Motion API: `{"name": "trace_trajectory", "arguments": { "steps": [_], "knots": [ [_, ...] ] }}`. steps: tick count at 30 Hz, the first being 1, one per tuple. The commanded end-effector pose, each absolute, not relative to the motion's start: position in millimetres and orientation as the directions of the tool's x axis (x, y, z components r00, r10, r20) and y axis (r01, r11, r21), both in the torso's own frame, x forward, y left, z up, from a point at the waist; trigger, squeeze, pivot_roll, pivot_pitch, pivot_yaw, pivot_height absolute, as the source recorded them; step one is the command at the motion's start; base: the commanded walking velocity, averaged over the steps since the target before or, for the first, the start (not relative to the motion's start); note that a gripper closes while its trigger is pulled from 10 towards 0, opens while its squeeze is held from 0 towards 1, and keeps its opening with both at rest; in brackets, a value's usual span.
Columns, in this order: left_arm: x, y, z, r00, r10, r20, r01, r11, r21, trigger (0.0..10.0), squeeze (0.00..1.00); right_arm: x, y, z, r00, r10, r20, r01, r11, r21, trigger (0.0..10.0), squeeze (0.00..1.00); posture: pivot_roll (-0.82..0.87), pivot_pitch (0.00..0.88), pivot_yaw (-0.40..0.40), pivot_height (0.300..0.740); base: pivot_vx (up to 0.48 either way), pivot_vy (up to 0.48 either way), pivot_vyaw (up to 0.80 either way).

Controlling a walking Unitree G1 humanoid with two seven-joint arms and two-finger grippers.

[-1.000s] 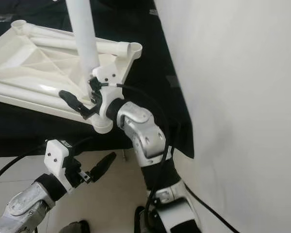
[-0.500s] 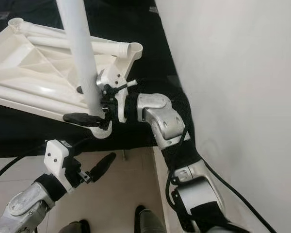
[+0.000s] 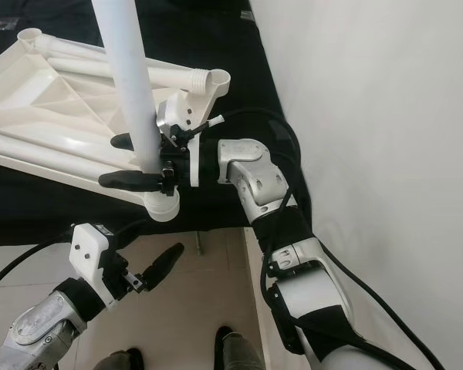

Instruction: Building children table

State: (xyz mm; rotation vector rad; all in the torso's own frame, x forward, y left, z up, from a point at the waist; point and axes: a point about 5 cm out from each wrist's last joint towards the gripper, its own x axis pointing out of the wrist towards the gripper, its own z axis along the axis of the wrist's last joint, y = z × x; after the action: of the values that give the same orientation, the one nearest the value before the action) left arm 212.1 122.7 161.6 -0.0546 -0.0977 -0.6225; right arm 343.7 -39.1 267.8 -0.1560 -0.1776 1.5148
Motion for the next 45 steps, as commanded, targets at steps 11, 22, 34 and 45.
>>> {"name": "trace_trajectory", "arguments": {
  "steps": [11, 22, 34, 45],
  "knots": [
    [210, 124, 159, 0.811, -0.579, 0.085, 0.583, 0.812, -0.023, 10.0, 0.0, 355, -47, 268, 0.201, 0.98, 0.007, -0.94, 0.195, -0.28, 0.0, 0.0, 0.02, 0.264, -0.044, 0.74, 0.0, 0.0, 0.0],
    [213, 124, 158, 0.806, -0.586, 0.085, 0.59, 0.807, -0.025, 10.0, 0.0, 324, -37, 242, 0.879, 0.467, 0.098, -0.456, 0.882, -0.116, 0.0, 0.0, 0.01, 0.258, -0.047, 0.74, 0.0, 0.0, 0.0],
    [216, 125, 156, 0.811, -0.579, 0.084, 0.582, 0.813, -0.019, 10.0, 0.0, 322, -6, 258, 0.768, 0.623, 0.148, -0.625, 0.78, -0.039, 10.0, 0.71, 0.01, 0.233, -0.055, 0.74, 0.0, 0.0, 0.0],
    [215, 122, 156, 0.81, -0.579, 0.089, 0.583, 0.812, -0.022, 10.0, 0.0, 295, -4, 281, 0.278, 0.945, 0.172, -0.927, 0.311, -0.21, 10.0, 0.0, 0.02, 0.225, -0.06, 0.74, 0.0, 0.0, 0.0]
  ]
}}
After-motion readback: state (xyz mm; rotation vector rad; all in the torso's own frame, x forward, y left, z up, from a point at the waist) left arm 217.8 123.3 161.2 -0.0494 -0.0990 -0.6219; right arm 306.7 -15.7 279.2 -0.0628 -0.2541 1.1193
